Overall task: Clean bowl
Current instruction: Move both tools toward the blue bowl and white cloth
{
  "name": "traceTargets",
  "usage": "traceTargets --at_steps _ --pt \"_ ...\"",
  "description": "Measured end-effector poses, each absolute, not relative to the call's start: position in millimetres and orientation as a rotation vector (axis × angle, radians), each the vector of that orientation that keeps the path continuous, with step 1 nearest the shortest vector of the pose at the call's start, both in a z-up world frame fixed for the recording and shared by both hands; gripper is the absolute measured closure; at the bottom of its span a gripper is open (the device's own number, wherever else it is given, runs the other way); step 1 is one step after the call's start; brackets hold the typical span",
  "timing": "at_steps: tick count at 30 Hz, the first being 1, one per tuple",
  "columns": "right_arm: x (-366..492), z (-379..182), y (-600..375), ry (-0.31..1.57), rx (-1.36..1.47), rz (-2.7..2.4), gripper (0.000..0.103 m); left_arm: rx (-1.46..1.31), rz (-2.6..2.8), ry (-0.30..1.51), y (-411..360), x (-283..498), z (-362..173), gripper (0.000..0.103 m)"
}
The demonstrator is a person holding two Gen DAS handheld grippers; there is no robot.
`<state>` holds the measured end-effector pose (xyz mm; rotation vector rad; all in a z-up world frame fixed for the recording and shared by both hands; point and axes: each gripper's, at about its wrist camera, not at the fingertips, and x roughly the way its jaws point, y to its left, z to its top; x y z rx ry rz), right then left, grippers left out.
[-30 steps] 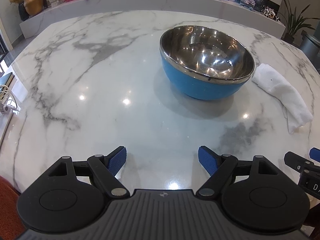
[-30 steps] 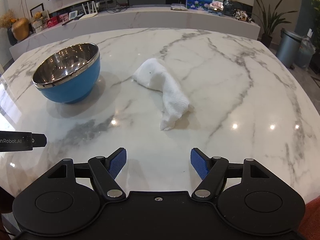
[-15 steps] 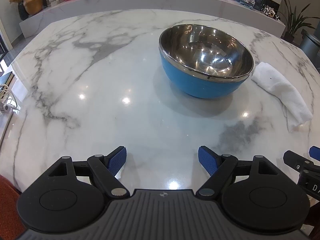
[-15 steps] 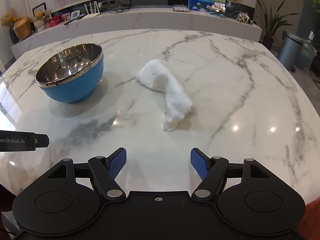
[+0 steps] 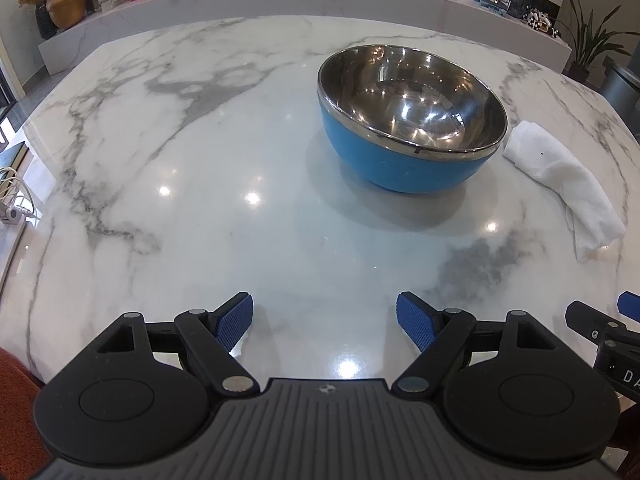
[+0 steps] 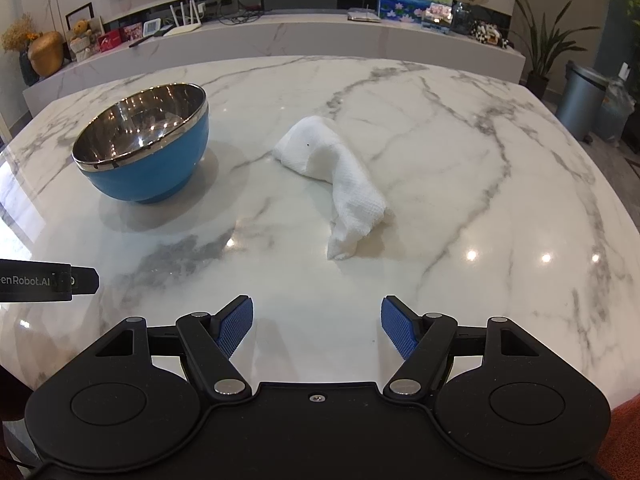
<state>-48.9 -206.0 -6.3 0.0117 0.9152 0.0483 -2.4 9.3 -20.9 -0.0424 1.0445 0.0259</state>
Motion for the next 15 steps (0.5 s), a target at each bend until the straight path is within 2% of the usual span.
traceTargets --at_steps 15 --pt "-47.4 -10.2 -205.0 0.926 0.01 0.054 0.034 -0.033 0.035 1.054 9.1 0.0 -23.8 0.024"
